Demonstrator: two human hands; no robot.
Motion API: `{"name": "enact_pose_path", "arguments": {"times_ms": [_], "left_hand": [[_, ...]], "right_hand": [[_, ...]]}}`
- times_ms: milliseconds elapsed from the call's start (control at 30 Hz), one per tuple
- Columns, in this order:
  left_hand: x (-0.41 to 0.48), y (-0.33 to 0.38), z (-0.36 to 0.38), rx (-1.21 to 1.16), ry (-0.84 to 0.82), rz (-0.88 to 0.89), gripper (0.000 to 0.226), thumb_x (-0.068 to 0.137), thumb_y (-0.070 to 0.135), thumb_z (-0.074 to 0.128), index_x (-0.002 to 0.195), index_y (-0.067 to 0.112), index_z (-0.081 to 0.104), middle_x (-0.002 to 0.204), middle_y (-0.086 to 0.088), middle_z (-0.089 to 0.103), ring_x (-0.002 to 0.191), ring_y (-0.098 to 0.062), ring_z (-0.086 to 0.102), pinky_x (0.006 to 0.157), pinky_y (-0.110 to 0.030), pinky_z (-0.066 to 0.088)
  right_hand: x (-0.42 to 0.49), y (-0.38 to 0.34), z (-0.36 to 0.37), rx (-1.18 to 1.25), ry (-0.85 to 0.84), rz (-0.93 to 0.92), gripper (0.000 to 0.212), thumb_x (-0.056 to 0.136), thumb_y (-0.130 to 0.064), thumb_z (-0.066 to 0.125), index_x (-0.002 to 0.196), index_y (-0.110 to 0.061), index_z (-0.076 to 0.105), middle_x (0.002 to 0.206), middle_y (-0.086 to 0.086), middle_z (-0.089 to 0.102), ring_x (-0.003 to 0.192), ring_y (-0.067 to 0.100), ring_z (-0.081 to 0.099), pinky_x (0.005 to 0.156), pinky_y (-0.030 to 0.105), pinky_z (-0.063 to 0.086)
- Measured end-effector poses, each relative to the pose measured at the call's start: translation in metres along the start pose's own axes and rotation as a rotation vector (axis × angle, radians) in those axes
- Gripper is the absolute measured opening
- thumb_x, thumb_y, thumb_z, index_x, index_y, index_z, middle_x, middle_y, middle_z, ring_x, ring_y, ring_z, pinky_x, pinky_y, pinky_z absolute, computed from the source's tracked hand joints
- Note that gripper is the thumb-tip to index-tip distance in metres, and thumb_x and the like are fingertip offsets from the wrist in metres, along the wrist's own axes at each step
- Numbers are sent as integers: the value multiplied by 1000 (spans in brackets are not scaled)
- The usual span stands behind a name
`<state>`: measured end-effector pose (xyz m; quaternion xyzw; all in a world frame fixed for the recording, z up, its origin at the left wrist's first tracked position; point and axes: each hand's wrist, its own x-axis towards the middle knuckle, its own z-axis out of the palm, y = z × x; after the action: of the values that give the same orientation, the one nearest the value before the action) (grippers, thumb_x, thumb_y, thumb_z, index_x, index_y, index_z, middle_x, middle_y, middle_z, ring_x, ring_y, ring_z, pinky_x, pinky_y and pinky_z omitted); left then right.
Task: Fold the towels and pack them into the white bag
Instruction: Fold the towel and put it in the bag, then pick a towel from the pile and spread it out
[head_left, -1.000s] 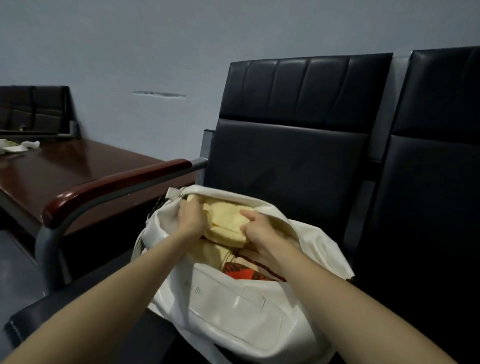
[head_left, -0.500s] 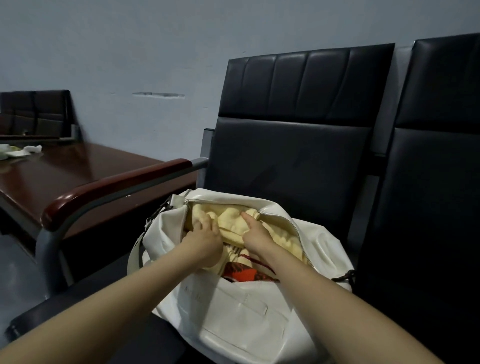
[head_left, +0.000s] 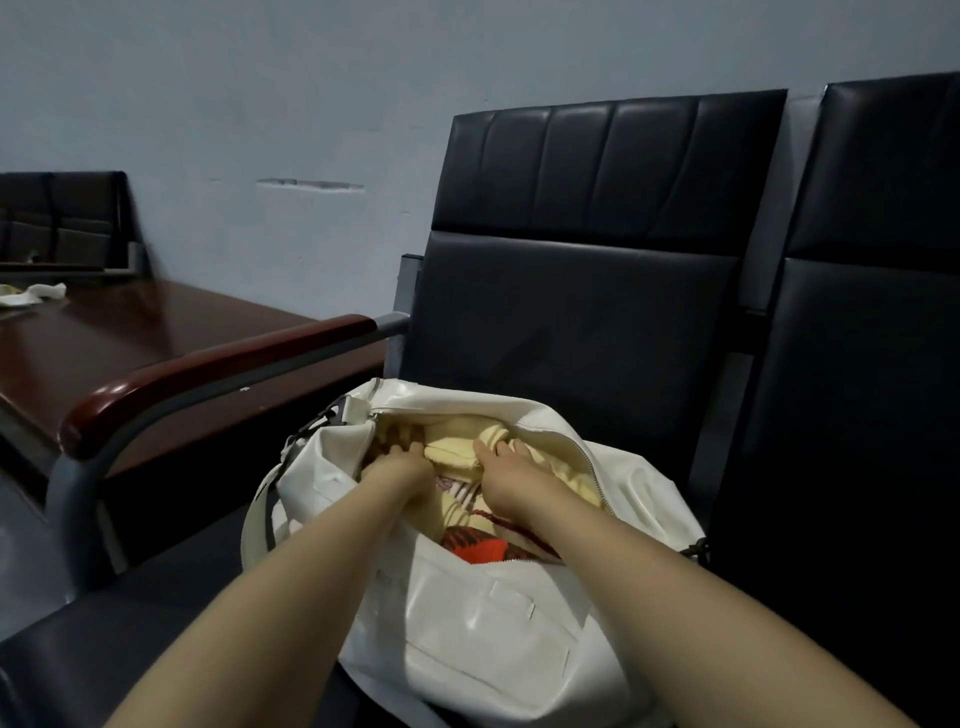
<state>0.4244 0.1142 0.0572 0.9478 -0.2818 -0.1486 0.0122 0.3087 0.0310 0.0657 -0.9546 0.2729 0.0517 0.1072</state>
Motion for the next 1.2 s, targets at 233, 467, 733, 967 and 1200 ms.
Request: {"name": "enact_pose_path", "arguments": {"times_ms": [233,467,733,967,1200], "left_hand": [[-38,15,-13,115,79,168,37,100,20,41,133,6,49,125,-11,57,107,-24,55,96,-32,43],[-140,43,-2,-81,378,398,31,92,18,48,120,18,61,118,-5,63,105,-25,60,81,-32,46],[-292,148,50,-78,329,769,22,94,18,45,107,14,62,113,-9,62,103,-30,59,76,-35,46],[-380,252,124,65,138,967,26,96,20,44,116,15,60,120,-6,55,109,-26,56,83,-34,45],[-436,340,192,-73,-101,1190,44,98,30,47,140,19,44,144,-7,38,130,-26,38,104,-40,40]], "right_hand": [[-12,16,-3,149,86,1,73,92,0,35,154,-31,12,159,1,20,143,32,26,110,43,34],[-137,70,-49,304,336,-60,39,95,-15,48,133,-21,54,132,1,57,119,21,54,95,28,42],[-361,202,-17,122,322,286,33,98,-23,51,130,-21,56,132,-4,52,125,16,46,105,31,39],[-521,307,34,-46,260,693,38,95,-28,48,133,-27,52,138,0,44,133,22,34,107,29,28],[-572,353,50,-22,221,837,48,93,-19,46,141,-20,40,146,11,29,144,31,12,118,32,7]]}}
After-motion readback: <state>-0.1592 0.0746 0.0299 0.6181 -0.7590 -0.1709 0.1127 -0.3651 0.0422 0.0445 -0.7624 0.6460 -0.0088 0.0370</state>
